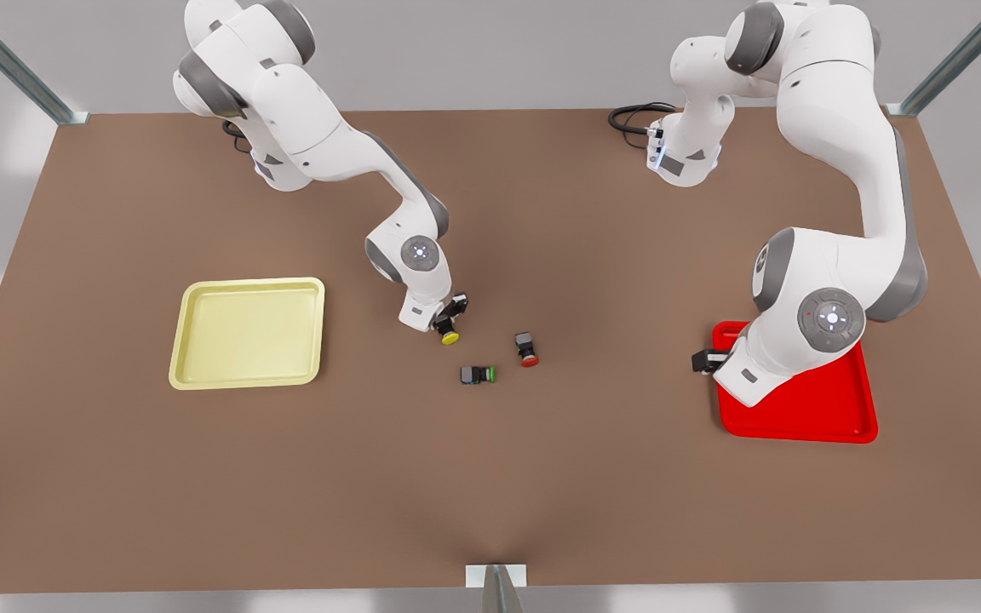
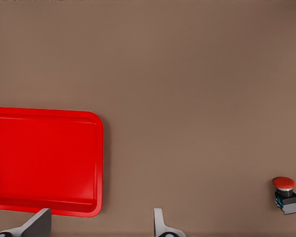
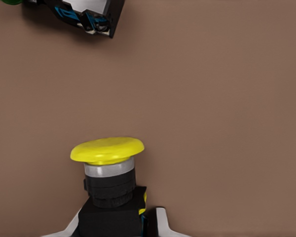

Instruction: Place the switches on the corresponding trays according to their colors

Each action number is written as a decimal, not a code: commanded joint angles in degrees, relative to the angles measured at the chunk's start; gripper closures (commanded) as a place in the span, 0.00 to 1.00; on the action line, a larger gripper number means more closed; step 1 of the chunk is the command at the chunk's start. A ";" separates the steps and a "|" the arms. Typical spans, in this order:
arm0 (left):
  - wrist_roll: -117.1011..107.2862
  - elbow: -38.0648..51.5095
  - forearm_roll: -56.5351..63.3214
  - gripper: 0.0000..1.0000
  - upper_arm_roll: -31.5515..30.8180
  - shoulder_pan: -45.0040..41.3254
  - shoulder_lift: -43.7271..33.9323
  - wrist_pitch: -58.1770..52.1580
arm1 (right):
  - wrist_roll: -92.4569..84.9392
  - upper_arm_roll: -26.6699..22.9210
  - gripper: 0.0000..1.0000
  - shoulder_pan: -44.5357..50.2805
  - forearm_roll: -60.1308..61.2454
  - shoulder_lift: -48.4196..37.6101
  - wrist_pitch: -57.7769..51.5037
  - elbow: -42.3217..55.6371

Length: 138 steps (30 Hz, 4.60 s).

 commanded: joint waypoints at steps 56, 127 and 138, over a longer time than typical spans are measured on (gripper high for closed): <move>-40.25 -14.76 -5.17 0.00 1.76 -29.44 18.19 35.95 | -31.87 -11.86 0.00 -30.85 0.88 -31.11 -9.47 -17.24; 38.58 -49.13 -8.60 0.00 42.54 -22.85 -3.43 50.45 | -31.08 -8.35 0.00 -36.56 8.44 -24.87 -58.53 35.16; 13.80 -7.66 -5.80 0.00 15.40 -4.77 -11.69 -0.52 | -31.25 -9.05 0.00 -36.74 8.26 -26.55 -58.98 34.89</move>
